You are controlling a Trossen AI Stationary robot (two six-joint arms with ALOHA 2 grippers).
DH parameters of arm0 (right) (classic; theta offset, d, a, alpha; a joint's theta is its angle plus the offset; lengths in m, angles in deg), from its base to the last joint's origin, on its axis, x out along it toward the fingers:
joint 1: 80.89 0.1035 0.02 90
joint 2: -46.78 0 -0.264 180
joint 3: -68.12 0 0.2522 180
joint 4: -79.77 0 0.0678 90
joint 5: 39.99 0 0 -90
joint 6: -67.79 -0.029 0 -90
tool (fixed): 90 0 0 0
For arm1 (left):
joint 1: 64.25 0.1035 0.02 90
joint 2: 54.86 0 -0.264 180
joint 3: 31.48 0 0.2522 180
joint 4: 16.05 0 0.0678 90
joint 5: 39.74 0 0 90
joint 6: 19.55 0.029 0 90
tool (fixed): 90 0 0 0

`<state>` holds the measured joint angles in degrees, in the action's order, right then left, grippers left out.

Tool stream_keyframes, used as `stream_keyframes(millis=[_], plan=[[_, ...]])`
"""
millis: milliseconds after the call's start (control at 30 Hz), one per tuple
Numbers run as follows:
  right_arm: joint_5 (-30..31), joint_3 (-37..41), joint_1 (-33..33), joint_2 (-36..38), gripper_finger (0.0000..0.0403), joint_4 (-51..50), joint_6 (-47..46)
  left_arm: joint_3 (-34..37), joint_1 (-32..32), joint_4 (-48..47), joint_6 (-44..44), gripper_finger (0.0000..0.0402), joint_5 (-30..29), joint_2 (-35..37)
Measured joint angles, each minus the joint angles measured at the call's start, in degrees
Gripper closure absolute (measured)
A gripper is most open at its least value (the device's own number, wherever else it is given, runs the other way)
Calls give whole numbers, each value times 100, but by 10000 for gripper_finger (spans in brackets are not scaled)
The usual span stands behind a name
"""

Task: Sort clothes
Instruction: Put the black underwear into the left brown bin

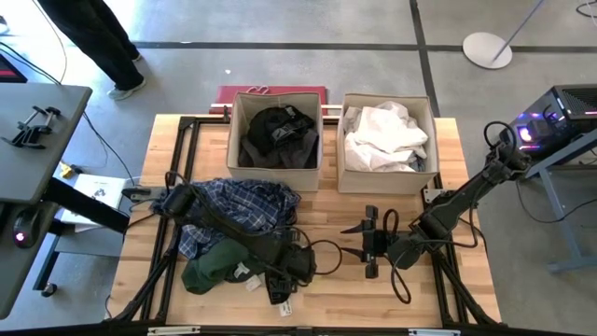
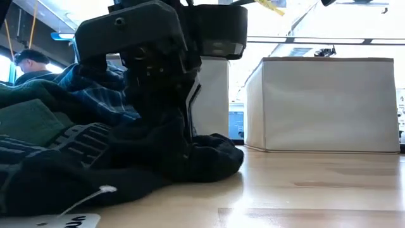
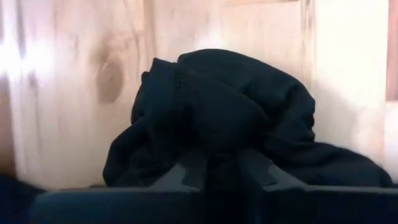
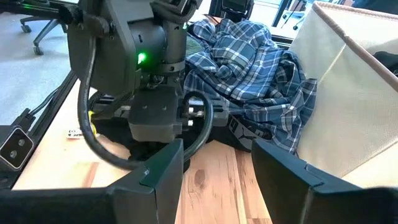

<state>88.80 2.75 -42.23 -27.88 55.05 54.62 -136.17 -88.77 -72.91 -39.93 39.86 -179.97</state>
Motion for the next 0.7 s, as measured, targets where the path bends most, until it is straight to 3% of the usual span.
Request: stream_keyframes(millis=[167, 333, 533, 600, 700], plan=[[-3, 0, 2, 0, 224, -1, 11, -161, 11, -216, -39, 381, -596, 829], [-3, 0, 2, 0, 224, -10, 18, -500, -76, -209, 197, 397, -1958, 2033], [-4, 0, 2, 0, 224, -2, 32, -618, -119, 501, 2077, 394, -4849, 3416], [-4, 0, 2, 0, 224, -2, 24, -617, 46, 759, 2780, 393, -5283, 3719], [-2, 0, 2, 0, 224, 21, 76, -599, 502, 927, 3336, 393, -5194, 4054]])
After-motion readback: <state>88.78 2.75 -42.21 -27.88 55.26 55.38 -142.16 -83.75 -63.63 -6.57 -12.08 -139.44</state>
